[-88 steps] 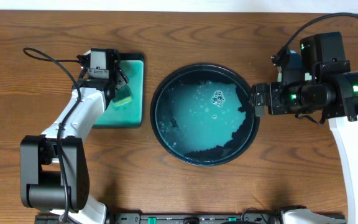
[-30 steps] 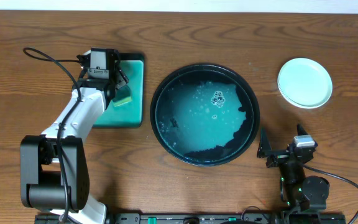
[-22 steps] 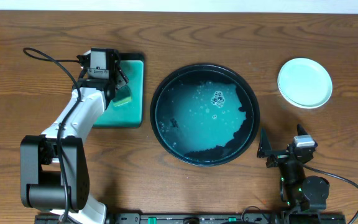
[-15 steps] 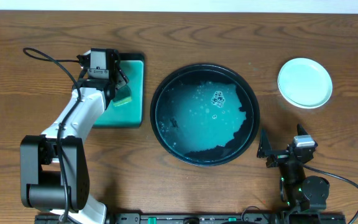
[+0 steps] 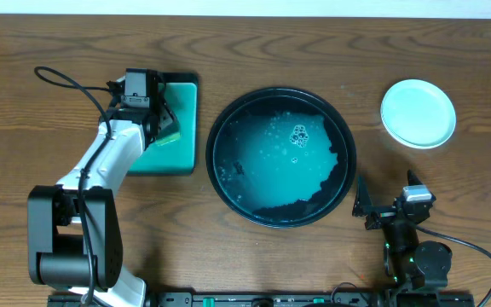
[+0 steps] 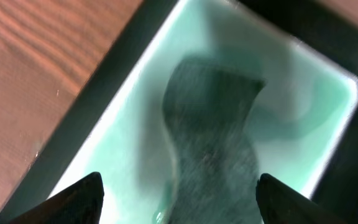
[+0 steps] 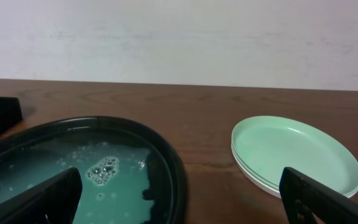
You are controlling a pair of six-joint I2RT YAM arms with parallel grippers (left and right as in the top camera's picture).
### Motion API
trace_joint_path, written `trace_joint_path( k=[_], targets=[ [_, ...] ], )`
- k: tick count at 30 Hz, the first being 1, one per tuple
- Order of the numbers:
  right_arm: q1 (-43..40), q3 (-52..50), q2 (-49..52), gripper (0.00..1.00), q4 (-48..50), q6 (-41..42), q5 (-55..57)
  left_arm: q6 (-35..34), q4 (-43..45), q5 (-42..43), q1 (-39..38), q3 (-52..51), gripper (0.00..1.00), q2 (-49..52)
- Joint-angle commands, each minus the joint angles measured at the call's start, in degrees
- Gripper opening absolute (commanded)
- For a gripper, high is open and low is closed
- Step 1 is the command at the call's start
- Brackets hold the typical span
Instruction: Clean dirty plates on tray and stack at the side
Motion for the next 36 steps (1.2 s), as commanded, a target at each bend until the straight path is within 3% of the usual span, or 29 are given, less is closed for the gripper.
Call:
trace_joint_path(
  k=[1, 9, 13, 19, 25, 30, 36],
  targets=[
    [0.1, -0.1, -0.3, 0.99, -0.2, -0.9, 0.3, 5.2, -4.2, 2.4, 0.3, -0.1, 0.79, -0.4],
    [0.1, -0.1, -0.3, 0.99, -0.2, -0.9, 0.3, 30.7, -7.0, 10.6, 0.3, -4.3, 0.79, -5.4],
    [0.1, -0.1, -0.3, 0.99, -0.2, -0.9, 0.3, 38.8, -6.9, 12.4, 0.4, -10.7, 0.79, -12.9],
    [0.1, -0.1, -0.3, 0.99, -0.2, -0.9, 0.3, 40.2, 2.1, 12.4, 0.6, -25.7, 0.79, -30.8],
    [0.1, -0.1, -0.3, 0.99, -0.2, -0.9, 0.3, 40.5, 13.9, 12.3, 0.6, -45.5, 0.79, -58.1],
    [0.1, -0.1, -0.3, 0.99, -0.2, -0.9, 0.3, 40.5, 16.5, 10.3, 0.6, -54.5, 0.79, -72.9],
    [0.1, -0.1, -0.3, 0.99, -0.2, -0.9, 0.3, 40.8, 17.7, 10.1, 0.6, -59.2, 0.79, -83.4]
  ],
)
